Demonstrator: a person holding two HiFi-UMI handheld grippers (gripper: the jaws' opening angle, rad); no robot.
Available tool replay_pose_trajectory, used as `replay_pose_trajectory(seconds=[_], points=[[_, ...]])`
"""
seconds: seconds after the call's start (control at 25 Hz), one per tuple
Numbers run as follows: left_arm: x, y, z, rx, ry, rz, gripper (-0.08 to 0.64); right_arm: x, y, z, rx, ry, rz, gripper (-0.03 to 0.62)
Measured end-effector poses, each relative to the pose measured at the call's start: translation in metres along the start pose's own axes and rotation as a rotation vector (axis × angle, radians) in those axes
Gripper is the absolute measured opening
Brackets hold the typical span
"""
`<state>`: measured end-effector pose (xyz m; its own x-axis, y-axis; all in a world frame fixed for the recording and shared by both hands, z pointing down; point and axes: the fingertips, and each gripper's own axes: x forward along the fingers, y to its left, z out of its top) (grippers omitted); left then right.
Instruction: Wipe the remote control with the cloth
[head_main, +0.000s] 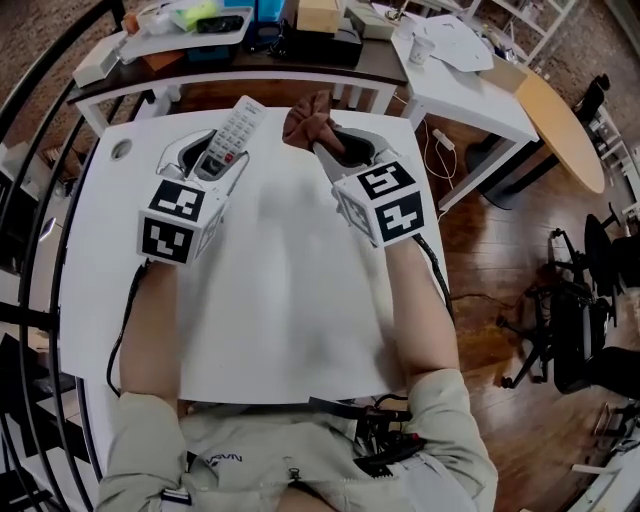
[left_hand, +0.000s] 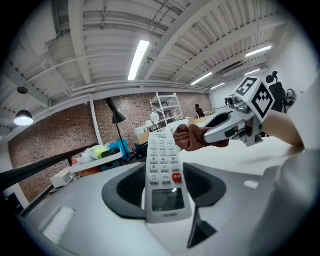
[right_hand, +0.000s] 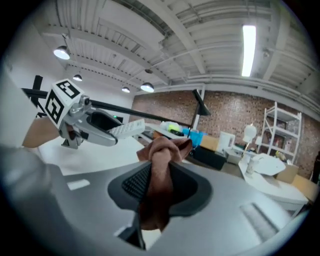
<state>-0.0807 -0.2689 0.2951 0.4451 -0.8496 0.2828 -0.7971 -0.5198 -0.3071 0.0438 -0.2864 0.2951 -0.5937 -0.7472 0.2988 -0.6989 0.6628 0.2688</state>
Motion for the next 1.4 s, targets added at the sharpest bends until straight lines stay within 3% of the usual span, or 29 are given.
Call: replay_pose_trajectory(seconds=[0.12,0.4,0.6,1.04,1.24,1.4], points=[[-0.019,-0.001,0.032,0.034,-0.1,0.048,0.242,-0.029,-0.004,0.043,-0.045,-0.156,-0.045,0.095],[-0.059,-0.011,0.102,0.149,-0.329,0.145,0.242,-0.114,0.001,0.135,-0.219,-0.45,-0.238,0.095],[-0.081,-0.014,0.123,0.216,-0.379,0.21,0.242,-0.14,0.017,0.167,-0.283,-0.532,-0.268,0.095],[-0.077,-0.029,0.114,0.296,-0.363,0.21,0.242,-0.116,0.051,0.159,-0.451,-0.441,-0.301,0.095],[-0.073,-0.028,0.112,0.297,-0.359,0.209,0.242,-0.099,0.068,0.145,-0.513,-0.359,-0.235,0.095],[-0.07,-0.027,0.107,0.31,-0.348,0.215,0.242,-0.086,0.095,0.124,-0.612,-0.262,-0.116,0.095]])
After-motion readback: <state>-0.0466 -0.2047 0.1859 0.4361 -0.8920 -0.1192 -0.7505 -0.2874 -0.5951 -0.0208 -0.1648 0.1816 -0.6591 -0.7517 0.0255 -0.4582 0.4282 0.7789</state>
